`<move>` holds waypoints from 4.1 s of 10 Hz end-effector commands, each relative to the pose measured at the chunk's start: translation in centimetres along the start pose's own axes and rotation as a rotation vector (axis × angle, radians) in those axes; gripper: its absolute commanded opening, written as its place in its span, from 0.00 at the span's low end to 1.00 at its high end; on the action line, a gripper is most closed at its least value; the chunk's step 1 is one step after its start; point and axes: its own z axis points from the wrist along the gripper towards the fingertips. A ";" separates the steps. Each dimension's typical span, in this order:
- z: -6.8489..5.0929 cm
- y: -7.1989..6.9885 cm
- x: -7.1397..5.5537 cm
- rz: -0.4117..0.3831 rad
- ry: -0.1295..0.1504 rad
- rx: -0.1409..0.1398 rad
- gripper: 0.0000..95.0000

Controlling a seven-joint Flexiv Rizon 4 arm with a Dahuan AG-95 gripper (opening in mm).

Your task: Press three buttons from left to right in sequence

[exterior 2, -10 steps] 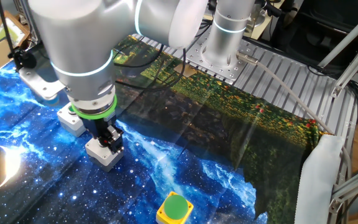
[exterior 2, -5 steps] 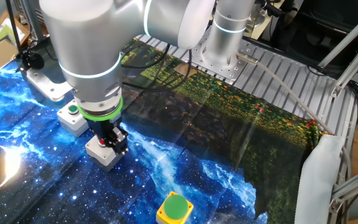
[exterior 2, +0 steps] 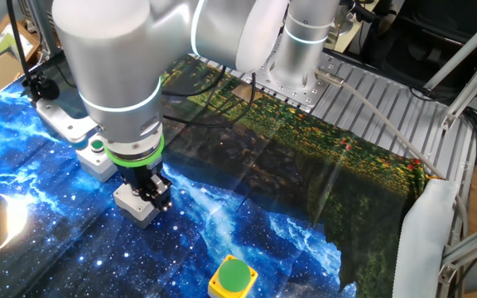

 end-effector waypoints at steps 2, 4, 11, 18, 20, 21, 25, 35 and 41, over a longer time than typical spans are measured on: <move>0.2 0.3 0.2 0.016 0.000 -0.002 0.60; 0.3 0.3 0.2 0.018 0.001 -0.002 0.60; 1.4 0.1 0.5 0.036 -0.003 0.022 0.60; -2.3 -0.3 1.1 0.044 -0.002 0.014 0.60; -2.3 -0.3 1.1 0.059 -0.004 0.016 0.60; -2.3 -0.3 1.1 0.058 0.000 0.016 0.60; -2.2 -0.3 1.1 0.078 0.009 0.010 0.60; -2.1 -0.2 1.0 0.079 0.013 0.012 0.60; -2.1 -0.2 1.0 0.068 0.016 0.010 0.40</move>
